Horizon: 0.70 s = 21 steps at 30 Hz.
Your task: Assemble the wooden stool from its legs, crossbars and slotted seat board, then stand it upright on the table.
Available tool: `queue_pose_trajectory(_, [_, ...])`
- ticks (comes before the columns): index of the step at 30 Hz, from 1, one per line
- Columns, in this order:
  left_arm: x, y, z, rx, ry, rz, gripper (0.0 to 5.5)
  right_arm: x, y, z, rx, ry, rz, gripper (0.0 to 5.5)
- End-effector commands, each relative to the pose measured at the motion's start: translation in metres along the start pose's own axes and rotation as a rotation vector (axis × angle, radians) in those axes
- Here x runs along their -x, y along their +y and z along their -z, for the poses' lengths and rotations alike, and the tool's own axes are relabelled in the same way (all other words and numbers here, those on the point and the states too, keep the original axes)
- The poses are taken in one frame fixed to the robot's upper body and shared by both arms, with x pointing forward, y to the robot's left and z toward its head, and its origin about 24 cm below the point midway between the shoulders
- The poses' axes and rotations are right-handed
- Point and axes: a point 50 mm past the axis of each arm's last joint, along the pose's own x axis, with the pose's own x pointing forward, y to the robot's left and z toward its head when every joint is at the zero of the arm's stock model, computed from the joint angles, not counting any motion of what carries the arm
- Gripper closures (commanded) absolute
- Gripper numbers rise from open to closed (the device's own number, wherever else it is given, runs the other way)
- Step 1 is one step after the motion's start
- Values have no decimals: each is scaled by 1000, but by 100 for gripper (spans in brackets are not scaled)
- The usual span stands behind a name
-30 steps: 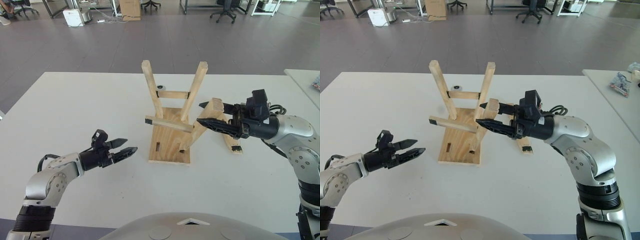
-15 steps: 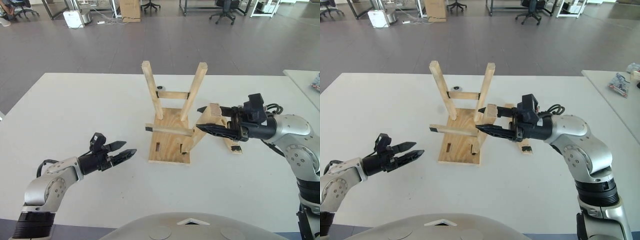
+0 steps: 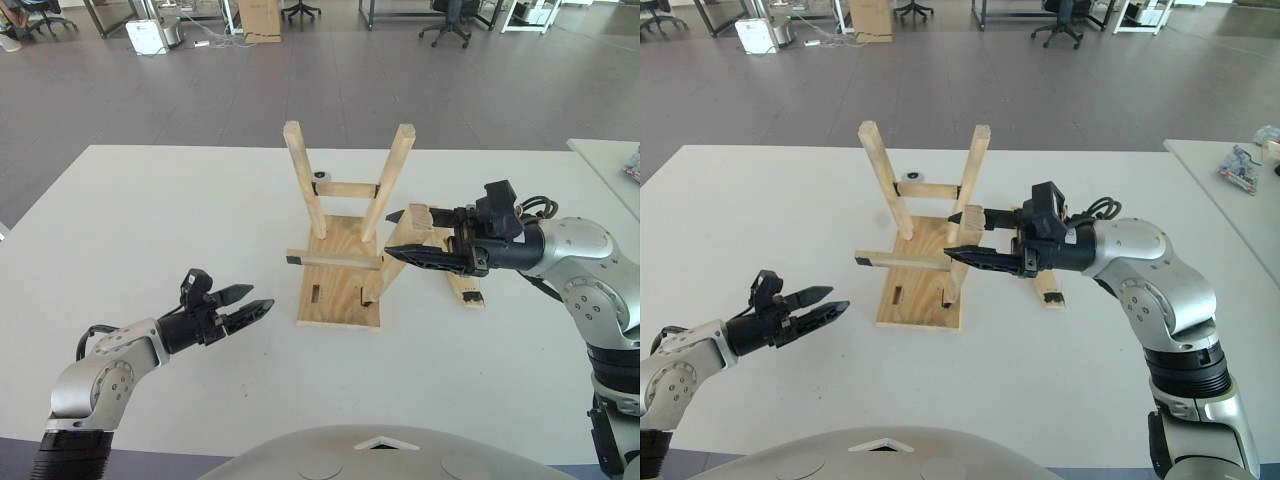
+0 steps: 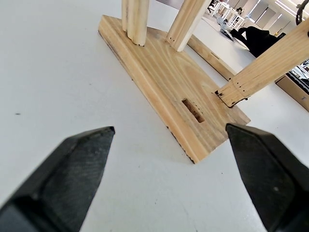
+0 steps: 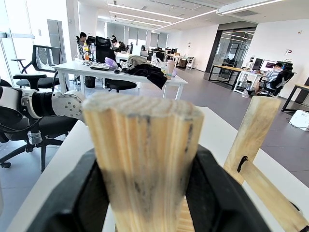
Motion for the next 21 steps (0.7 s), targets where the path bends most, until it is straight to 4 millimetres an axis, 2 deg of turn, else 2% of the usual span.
queue_pose_trajectory(1, [-1, 2, -4, -6, -2, -5, 125, -4, 0, 0, 7, 11, 2, 345])
queue_pose_trajectory(15, [-1, 3, -1, 1, 24, -14, 125, -15, 5, 0, 23, -10, -27, 345])
queue_pose_trajectory(21, [-1, 4, 0, -1, 30, -21, 125, -6, -3, 16, -1, 33, 17, 345])
